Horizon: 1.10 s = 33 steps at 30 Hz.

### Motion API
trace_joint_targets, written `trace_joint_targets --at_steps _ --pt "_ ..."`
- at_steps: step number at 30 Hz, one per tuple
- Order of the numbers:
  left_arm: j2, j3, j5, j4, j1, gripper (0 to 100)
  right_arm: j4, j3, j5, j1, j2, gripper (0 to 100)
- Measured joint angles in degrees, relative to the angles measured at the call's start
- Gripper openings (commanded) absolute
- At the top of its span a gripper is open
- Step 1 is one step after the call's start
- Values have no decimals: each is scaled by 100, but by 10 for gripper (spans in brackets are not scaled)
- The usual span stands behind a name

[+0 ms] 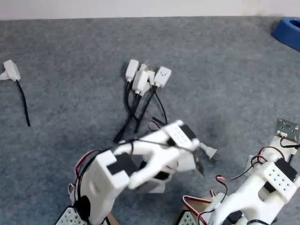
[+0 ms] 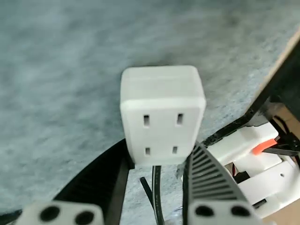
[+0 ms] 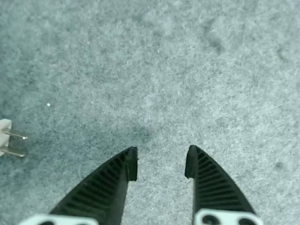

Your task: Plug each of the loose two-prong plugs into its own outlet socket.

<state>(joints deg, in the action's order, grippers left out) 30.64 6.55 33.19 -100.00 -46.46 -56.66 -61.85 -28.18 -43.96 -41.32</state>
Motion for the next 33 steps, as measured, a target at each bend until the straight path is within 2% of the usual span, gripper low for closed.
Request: trace_joint_targets --at_steps 7,13,21,29,33 --pt "1319 -1152 -26 -79 1125 24 0 0 0 0 0 177" --pt "1626 -1512 -35 -229 1266 34 0 0 0 0 0 177" --pt "237 -589 -26 -132 1407 146 0 0 0 0 0 177" --pt "-1829 246 -44 -132 1530 155 -158 0 0 35 0 177" --pt "-2066 448 -44 -132 1582 155 -264 0 0 167 0 177"
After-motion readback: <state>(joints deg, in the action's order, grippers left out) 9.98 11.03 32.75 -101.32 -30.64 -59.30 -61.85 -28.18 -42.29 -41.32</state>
